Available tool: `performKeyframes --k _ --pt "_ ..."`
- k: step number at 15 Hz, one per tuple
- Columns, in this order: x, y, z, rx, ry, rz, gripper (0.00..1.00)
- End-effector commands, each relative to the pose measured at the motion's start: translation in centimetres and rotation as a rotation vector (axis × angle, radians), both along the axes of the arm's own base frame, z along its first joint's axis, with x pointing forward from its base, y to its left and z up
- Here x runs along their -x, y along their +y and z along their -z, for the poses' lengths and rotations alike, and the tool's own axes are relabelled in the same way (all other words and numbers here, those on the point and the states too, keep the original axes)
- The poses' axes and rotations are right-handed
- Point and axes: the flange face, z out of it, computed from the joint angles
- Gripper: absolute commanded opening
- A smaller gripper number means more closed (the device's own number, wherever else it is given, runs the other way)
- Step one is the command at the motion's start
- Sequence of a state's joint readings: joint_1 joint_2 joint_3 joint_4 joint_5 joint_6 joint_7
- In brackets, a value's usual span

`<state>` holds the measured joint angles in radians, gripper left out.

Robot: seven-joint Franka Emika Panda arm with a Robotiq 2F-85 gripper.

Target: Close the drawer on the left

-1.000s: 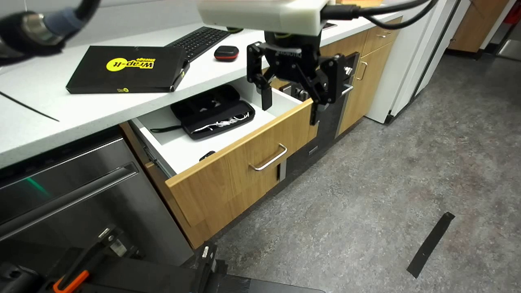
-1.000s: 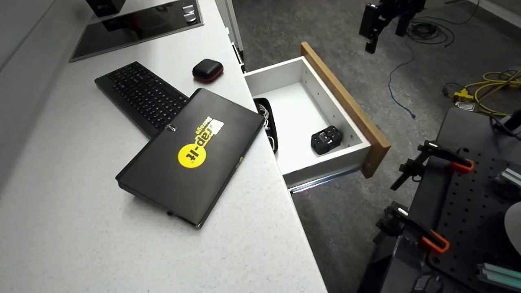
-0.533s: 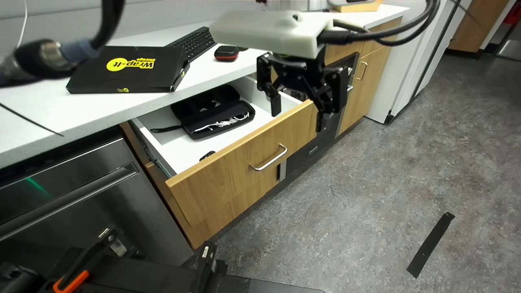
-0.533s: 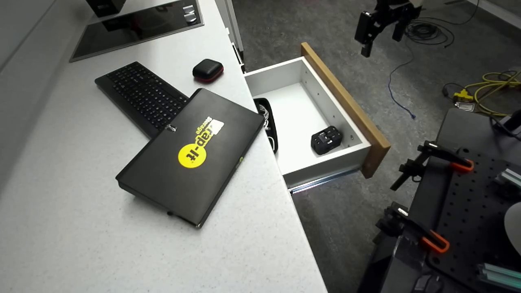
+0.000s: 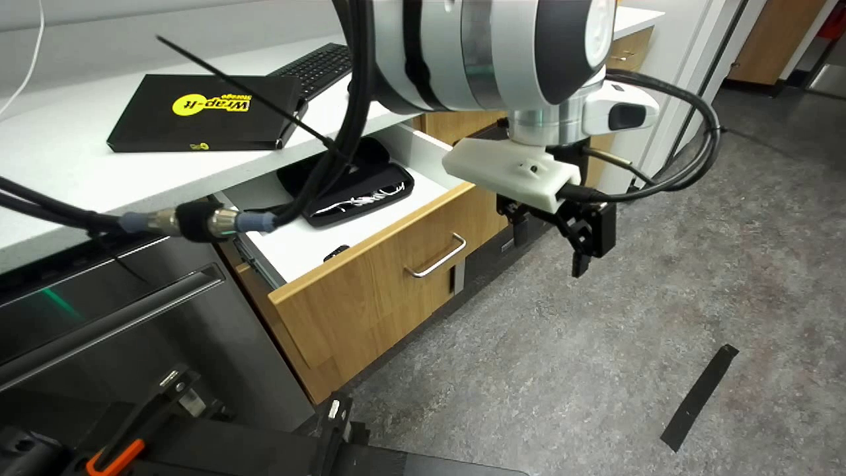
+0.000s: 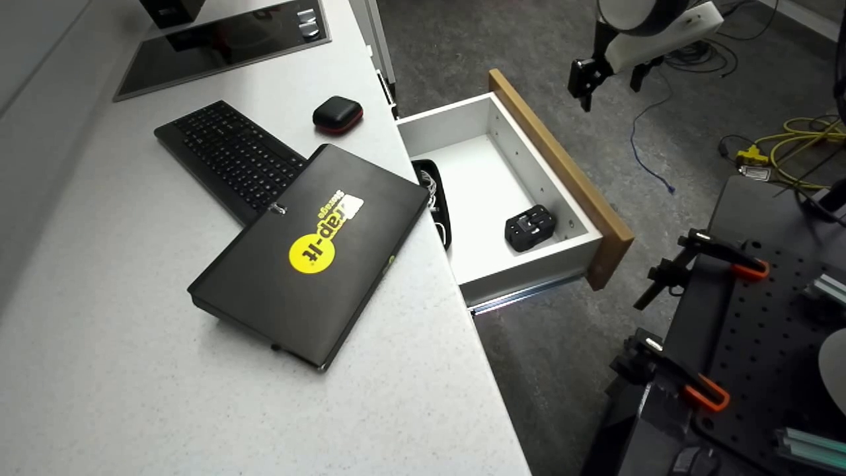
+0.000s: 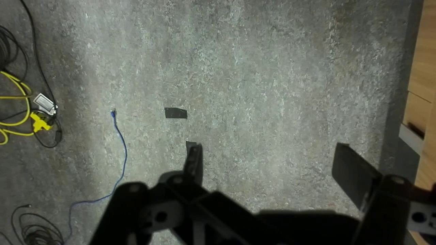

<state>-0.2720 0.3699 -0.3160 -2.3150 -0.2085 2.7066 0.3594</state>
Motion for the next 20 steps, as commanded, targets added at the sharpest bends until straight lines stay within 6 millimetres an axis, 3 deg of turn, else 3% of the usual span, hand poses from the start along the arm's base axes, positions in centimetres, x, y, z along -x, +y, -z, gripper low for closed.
performKeyframes --k 1,4,8,15,16,18,20 --pt "-5.2 0.1 3.8 -0.063 -0.016 0.084 1.00" --pt "-7.9 1.2 5.7 -0.117 -0.057 0.094 1.00" --pt "-10.0 4.4 6.7 -0.235 -0.025 0.008 1.00" --pt "-14.9 13.3 6.0 -0.344 0.029 -0.174 1.00" --pt "-13.2 11.3 6.2 -0.307 0.021 -0.150 1.00" --pt "-14.3 13.3 5.8 -0.316 0.025 -0.182 1.00" --pt "-14.5 13.7 5.7 -0.317 0.023 -0.190 1.00"
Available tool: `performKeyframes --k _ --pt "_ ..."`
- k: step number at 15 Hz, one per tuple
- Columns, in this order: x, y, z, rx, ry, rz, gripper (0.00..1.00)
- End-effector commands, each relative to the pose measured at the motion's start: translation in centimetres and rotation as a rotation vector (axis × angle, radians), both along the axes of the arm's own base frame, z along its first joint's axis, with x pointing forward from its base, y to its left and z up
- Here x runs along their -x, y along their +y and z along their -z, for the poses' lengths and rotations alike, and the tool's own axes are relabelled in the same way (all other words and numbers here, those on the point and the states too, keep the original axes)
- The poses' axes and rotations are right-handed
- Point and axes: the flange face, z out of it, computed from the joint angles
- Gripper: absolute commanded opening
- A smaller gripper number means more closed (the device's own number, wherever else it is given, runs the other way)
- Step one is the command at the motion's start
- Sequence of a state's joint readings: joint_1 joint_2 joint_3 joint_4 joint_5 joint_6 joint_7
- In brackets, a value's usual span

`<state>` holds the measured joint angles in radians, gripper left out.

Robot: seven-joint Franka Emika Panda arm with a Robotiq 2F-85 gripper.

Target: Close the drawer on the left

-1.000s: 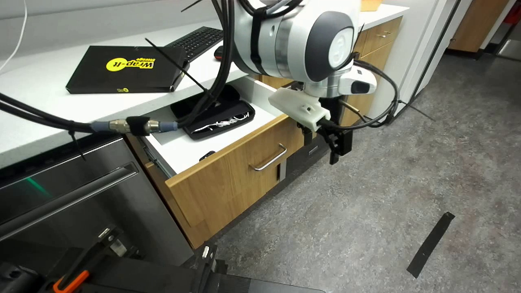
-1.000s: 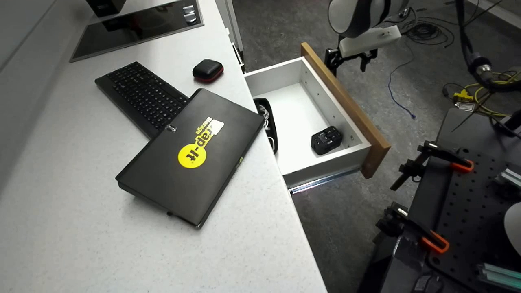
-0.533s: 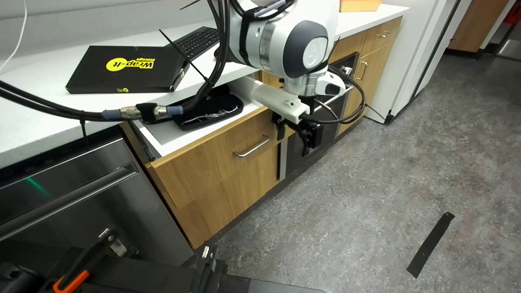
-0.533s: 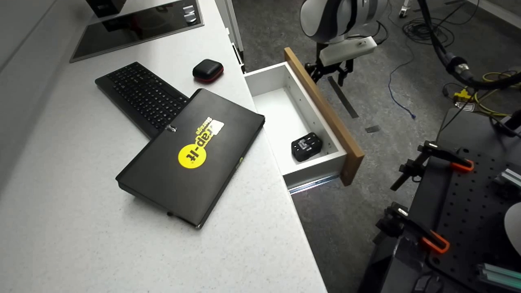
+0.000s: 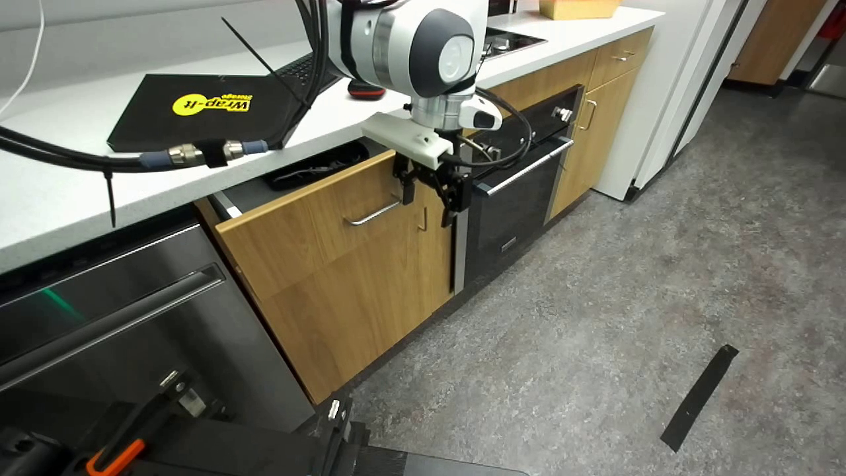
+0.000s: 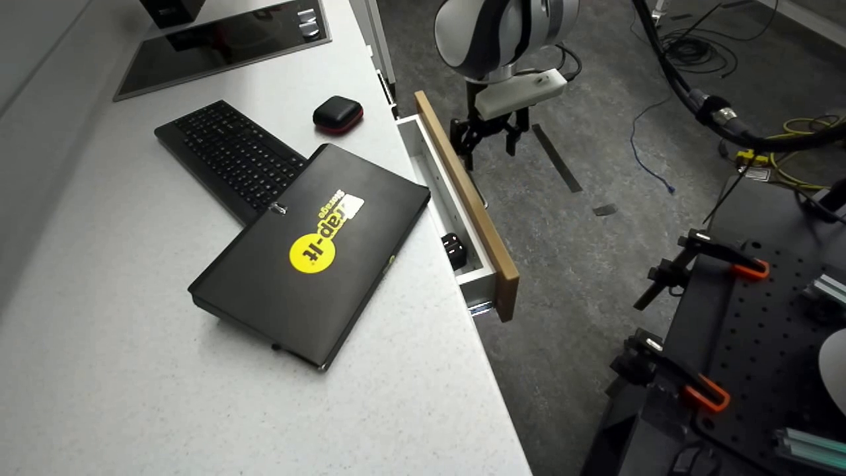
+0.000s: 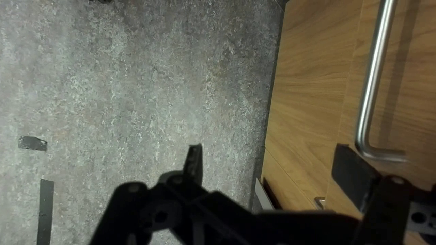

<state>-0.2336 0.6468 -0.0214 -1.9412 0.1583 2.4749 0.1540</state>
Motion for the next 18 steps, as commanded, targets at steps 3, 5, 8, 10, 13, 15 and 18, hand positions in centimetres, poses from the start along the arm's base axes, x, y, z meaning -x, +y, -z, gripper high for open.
performKeyframes --k 3,5,8,10,13,15,18 --pt "0.0 -0.7 0.4 0.003 0.005 0.005 1.00" --pt "-1.3 -0.2 1.1 -0.065 0.013 0.016 1.00" --pt "-3.1 1.8 2.1 -0.112 -0.008 0.025 1.00" --pt "-4.0 3.3 2.8 -0.118 -0.008 0.004 1.00" --pt "-5.4 5.7 3.6 -0.127 -0.018 -0.046 1.00" --pt "-6.4 7.1 3.5 -0.133 -0.038 -0.076 1.00" --pt "-7.6 9.1 3.0 -0.143 -0.064 -0.110 1.00"
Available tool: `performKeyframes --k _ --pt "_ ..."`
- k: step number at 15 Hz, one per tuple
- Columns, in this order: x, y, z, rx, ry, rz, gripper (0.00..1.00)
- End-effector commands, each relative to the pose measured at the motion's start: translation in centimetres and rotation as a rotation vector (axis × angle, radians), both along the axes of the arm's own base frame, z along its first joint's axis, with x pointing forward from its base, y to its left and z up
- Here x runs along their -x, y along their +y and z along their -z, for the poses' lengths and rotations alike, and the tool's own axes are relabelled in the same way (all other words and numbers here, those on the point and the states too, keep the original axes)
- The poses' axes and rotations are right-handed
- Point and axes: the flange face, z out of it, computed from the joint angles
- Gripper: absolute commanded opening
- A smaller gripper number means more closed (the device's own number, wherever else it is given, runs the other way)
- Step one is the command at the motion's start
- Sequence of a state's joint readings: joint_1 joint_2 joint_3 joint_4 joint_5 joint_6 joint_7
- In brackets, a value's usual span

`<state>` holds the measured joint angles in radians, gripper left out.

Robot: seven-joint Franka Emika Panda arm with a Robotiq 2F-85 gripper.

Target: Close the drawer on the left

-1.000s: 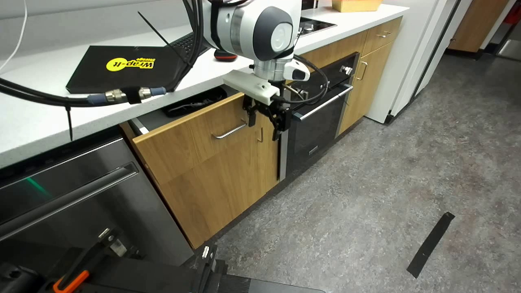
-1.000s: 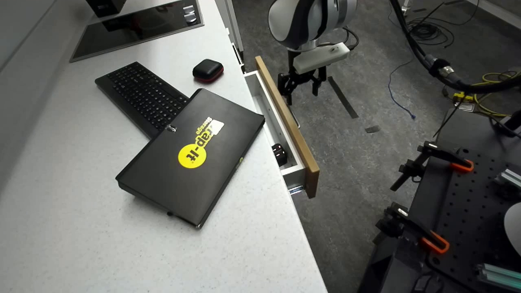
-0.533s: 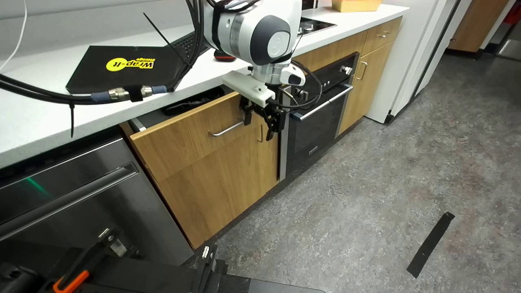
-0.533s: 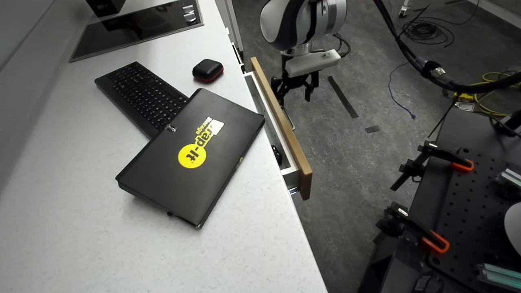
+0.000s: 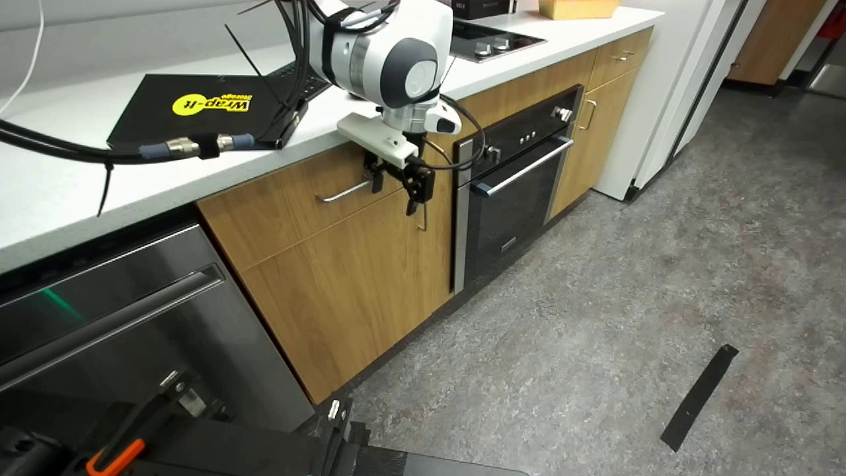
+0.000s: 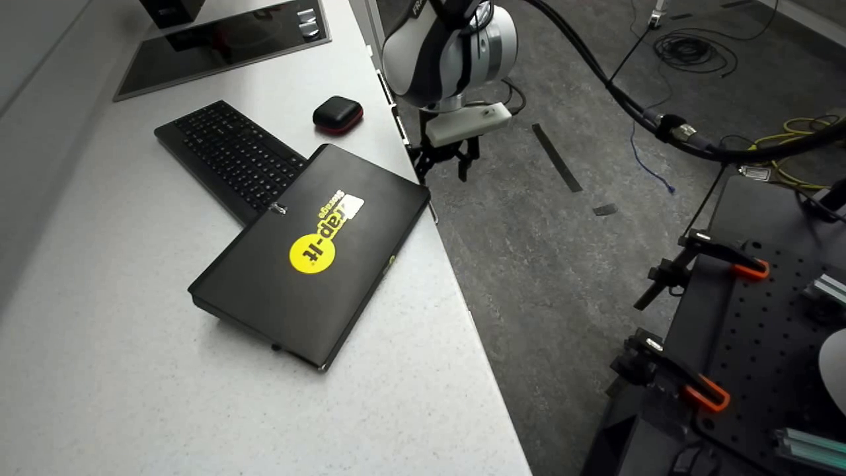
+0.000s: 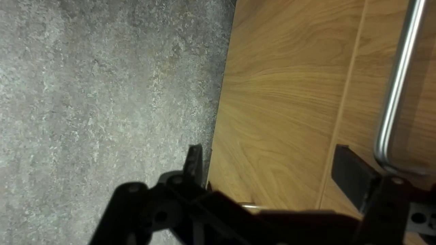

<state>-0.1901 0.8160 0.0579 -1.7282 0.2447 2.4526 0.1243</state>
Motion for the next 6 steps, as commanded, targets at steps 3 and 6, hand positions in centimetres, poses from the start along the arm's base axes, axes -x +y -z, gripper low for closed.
performKeyframes --k 3,6 --pt "-0.3 0.0 0.0 0.001 -0.008 -0.030 1.00" --pt "-0.3 0.0 0.0 0.000 -0.011 -0.041 1.00"
